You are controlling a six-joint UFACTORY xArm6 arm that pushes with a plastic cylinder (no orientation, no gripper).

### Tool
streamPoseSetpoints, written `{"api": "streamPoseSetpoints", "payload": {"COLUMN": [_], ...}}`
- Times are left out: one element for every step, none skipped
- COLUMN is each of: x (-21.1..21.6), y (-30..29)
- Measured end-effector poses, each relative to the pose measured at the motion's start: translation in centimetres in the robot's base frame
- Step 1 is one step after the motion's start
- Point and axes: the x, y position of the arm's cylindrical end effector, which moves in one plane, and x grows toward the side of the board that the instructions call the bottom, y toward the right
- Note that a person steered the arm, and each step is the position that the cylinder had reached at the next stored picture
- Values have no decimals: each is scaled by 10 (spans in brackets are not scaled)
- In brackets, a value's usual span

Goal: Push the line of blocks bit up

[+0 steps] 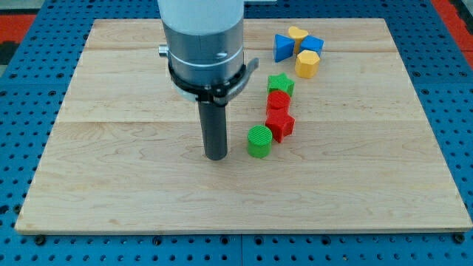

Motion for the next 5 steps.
{"api": "streamPoseSetpoints", "payload": {"x": [-17, 14, 15, 25, 25], "y": [38, 40, 72, 93, 94]}}
